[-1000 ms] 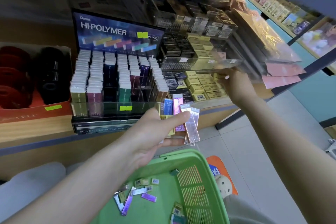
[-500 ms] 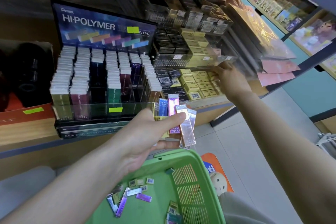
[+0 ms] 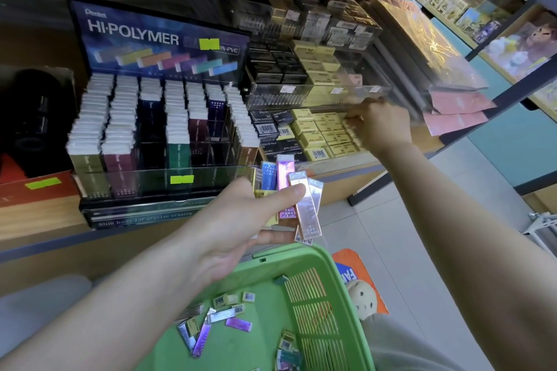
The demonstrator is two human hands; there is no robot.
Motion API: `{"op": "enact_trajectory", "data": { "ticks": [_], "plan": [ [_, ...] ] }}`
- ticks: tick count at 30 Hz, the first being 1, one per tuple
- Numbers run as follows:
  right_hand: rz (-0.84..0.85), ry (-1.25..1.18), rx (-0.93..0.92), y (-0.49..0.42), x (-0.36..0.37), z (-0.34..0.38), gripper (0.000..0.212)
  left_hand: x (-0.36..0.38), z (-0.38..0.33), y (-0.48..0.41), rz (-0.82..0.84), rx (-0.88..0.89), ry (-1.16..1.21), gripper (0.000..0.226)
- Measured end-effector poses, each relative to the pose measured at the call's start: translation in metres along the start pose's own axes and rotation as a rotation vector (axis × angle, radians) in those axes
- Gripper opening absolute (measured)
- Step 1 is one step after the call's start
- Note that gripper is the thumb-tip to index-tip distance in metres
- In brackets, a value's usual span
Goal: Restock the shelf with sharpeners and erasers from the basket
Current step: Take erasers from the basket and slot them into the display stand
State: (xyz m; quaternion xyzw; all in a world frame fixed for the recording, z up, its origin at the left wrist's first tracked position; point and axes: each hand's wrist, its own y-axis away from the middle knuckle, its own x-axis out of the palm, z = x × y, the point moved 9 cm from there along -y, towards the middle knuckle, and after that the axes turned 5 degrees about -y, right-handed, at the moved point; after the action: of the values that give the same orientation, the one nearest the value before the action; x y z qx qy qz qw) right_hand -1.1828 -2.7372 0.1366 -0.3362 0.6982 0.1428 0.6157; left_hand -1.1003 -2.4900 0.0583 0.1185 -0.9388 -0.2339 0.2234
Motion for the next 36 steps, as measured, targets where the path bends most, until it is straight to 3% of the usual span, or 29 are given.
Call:
{"op": "enact_trajectory", "data": {
  "ticks": [4, 7, 9, 12, 15, 19, 23, 27, 30, 33, 36],
  "plan": [
    [0.021, -0.192, 0.088, 0.014, -0.009, 0.008, 0.025, 0.002, -0.002, 0.002, -0.011, -0.007, 0.019, 0.108],
    [-0.171, -0.46, 0.089, 0.041, -0.038, 0.022, 0.02, 0.004, 0.0, 0.003, -0.038, -0.025, 0.029, 0.075],
    [-0.194, -0.669, 0.113, 0.068, -0.052, 0.035, 0.017, 0.004, 0.003, 0.002, -0.064, -0.039, 0.034, 0.053],
    [0.049, -0.967, 0.161, 0.107, -0.056, 0.066, 0.017, 0.008, 0.003, 0.005, -0.076, -0.029, 0.041, 0.026],
    [0.346, -1.183, 0.208, 0.138, -0.047, 0.091, 0.016, 0.011, 0.002, 0.009, -0.093, -0.013, 0.04, 0.018],
    [0.427, -1.384, 0.372, 0.153, -0.036, 0.089, 0.028, 0.016, 0.001, 0.017, -0.099, 0.007, 0.061, 0.004],
    [0.527, -1.415, 0.408, 0.164, -0.036, 0.091, 0.022, 0.017, 0.0, 0.025, -0.106, 0.039, 0.058, 0.004],
    [0.43, -1.501, 0.458, 0.165, -0.046, 0.087, 0.011, 0.011, -0.001, 0.035, -0.103, 0.031, 0.146, 0.006],
    [0.238, -1.533, 0.468, 0.158, -0.064, 0.076, 0.004, -0.002, -0.003, 0.044, -0.127, 0.033, 0.18, 0.01],
    [-0.014, -1.434, 0.361, 0.145, -0.093, 0.069, 0.012, -0.018, -0.003, 0.054, -0.155, 0.037, 0.152, 0.015],
    [-0.13, -1.268, 0.206, 0.13, -0.109, 0.085, 0.01, -0.035, -0.005, 0.063, -0.182, 0.049, 0.138, 0.009]
  ]
}}
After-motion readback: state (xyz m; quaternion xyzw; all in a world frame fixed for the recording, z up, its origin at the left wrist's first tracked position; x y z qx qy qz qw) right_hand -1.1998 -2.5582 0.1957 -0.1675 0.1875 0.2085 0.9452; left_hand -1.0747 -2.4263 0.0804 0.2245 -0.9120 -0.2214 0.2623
